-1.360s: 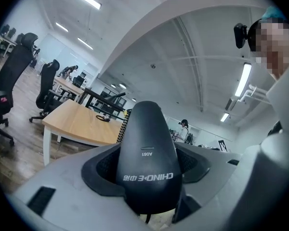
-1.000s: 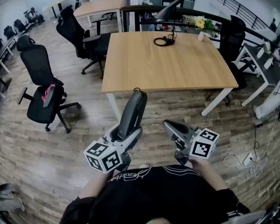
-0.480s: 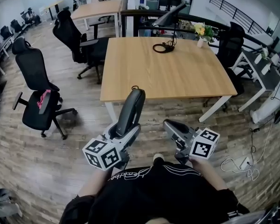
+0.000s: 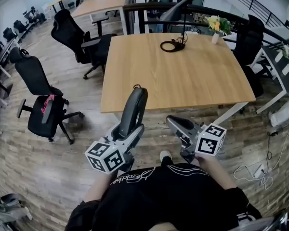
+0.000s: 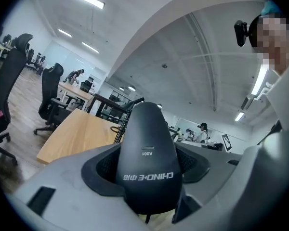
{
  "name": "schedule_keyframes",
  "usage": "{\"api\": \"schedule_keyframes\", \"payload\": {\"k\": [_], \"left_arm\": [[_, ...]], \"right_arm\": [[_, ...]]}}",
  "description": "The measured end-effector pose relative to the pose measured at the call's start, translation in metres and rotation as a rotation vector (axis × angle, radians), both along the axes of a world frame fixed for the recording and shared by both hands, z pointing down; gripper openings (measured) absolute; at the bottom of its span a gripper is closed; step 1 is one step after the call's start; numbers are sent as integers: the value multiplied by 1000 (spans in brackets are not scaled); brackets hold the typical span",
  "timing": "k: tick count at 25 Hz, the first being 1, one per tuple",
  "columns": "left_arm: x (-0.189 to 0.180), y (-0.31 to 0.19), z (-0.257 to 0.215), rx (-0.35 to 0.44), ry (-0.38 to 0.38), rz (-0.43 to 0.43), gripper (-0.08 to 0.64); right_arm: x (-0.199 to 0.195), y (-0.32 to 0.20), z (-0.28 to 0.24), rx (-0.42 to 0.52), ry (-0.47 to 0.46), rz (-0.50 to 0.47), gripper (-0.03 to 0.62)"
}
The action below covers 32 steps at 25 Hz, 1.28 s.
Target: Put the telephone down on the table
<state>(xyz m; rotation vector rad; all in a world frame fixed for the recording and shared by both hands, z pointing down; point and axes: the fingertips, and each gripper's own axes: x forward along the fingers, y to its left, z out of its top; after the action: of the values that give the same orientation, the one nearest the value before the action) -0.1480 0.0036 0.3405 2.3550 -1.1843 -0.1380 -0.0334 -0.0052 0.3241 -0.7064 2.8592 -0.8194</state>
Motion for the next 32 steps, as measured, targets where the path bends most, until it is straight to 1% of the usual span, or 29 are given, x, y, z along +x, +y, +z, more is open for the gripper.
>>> {"api": "schedule_keyframes", "payload": {"k": [5,10,13,17,23,29,32], "left_arm": [[27,-62,8,-34,-16,-32,285],[57,-120,17,-76,-19,-54,285],[70,-144,22,-90,-18,-80,285],[79,-161,26,-97,-21,-101,285],[77,-184,29,-104,-37,-105,285],[62,-210,41,-123,-46,-110,285],[54,-229,46,-132,-59,-111,285]], "right_arm": [[27,-69,8,-36,-20,-24,41],[56,-125,17,-67,-29,-47,41],[71,-149,22,-73,-23,-68,41],[80,-170,25,-65,1,-93,41],[75,-193,29,-73,12,-118,41],[61,-213,41,-97,37,-124,41],[56,-229,46,-115,33,-117,41]]}}
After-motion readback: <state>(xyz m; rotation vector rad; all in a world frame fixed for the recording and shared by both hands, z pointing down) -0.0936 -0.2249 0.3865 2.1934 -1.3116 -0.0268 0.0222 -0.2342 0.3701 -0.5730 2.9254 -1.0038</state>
